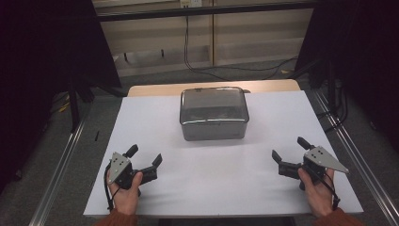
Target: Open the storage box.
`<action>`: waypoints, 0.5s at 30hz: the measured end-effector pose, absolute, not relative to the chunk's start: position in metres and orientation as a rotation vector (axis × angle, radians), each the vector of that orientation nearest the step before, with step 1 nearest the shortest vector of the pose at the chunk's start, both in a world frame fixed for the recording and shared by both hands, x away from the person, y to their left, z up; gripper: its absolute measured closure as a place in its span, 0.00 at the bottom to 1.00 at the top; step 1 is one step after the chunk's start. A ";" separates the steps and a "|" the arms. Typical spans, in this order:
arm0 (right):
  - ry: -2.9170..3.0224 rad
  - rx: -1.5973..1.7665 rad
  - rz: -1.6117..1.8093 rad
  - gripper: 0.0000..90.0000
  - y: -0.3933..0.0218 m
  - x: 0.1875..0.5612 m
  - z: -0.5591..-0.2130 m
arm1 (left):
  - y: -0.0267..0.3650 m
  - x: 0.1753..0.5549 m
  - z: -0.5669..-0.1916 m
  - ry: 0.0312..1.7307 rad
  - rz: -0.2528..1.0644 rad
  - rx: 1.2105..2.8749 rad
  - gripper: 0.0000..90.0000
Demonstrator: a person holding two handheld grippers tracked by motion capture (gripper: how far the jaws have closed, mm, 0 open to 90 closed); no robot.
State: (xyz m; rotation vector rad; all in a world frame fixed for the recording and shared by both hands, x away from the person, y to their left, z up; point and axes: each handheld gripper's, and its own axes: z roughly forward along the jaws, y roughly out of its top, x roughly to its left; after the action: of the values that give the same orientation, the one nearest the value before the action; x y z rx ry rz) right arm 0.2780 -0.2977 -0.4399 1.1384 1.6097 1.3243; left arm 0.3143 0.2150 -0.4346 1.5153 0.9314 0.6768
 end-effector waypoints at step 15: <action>1.682 1.099 1.381 0.00 -0.272 0.295 -0.442 | 0.212 0.316 -0.436 0.929 0.652 1.533 0.05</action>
State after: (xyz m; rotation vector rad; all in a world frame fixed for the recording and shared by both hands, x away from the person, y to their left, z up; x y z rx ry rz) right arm 0.2950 -0.2718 -0.4418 1.0989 1.6817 1.3807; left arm 0.3157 0.2117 -0.4358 1.5326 0.9285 0.6516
